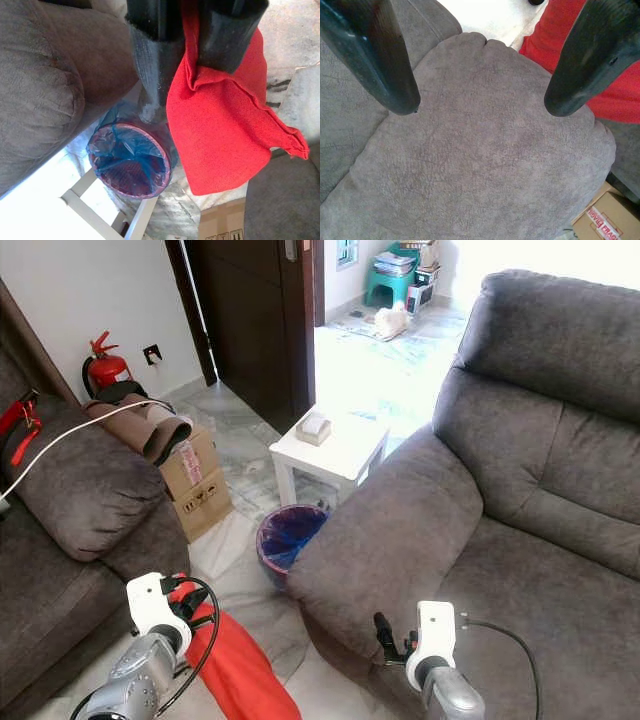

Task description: Move the pillow to the sofa from floor

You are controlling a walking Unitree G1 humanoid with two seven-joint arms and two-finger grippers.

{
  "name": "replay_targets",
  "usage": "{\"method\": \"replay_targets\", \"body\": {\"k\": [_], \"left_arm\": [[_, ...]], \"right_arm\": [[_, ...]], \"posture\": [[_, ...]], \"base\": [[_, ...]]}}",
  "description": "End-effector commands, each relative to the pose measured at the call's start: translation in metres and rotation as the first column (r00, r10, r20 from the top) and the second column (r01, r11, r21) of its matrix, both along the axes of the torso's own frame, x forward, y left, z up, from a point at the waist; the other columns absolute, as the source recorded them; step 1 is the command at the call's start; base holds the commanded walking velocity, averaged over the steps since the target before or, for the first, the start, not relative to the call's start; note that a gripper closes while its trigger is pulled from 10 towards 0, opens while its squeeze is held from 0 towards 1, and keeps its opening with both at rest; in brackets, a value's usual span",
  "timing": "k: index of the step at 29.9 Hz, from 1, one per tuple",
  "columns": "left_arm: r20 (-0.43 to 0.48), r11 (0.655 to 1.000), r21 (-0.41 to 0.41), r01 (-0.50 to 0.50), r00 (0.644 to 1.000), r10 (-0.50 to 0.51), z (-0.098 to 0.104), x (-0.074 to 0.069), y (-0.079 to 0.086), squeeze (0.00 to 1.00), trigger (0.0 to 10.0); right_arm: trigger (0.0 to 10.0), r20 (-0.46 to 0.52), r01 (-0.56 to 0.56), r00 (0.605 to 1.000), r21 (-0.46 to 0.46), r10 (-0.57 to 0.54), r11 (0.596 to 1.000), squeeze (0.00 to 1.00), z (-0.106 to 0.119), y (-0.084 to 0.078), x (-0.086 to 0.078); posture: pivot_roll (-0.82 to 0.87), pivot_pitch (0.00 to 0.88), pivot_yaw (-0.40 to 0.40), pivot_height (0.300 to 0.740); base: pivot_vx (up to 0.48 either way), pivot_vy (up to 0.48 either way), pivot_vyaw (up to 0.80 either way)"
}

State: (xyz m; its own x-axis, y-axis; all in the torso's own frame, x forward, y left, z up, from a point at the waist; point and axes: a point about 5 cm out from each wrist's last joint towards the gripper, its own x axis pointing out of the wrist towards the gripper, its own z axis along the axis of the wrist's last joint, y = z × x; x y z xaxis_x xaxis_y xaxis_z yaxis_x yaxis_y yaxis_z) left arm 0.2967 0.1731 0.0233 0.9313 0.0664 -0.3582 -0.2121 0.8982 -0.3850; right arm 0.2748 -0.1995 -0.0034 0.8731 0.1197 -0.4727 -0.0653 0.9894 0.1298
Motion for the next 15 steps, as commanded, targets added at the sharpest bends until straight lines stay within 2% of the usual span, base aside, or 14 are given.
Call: {"method": "replay_targets", "body": {"k": [1, 3, 15], "left_arm": [[0.094, 1.000, 0.015, -0.008, 0.996, 0.006, 0.0172, 0.0114, 0.0032, 0.00, 10.0], [0.098, 1.000, 0.012, -0.011, 0.995, 0.010, 0.0179, 0.0119, 0.0035, 0.00, 10.0], [0.096, 1.000, 0.010, -0.020, 0.995, 0.019, 0.0196, 0.0132, 0.0053, 0.00, 10.0]], "right_arm": [[10.0, -0.008, -0.002, 1.000, -0.001, 0.002, 1.000, 0.00, -0.0025, 0.0011, -0.0016], [10.0, -0.005, 0.001, 1.000, 0.001, -0.001, 1.000, 0.00, -0.0021, 0.0008, -0.0012], [10.0, -0.001, 0.004, 1.000, 0.014, -0.004, 1.000, 0.00, -0.0023, 0.0042, -0.0012]], "posture": [[0.00, 0.092, 0.059, 0.740], [0.00, 0.093, 0.059, 0.740], [0.01, 0.107, 0.062, 0.740]], "base": [[0.000, 0.000, 0.00], [0.000, 0.000, 0.00], [-0.256, 0.000, 0.00]]}}
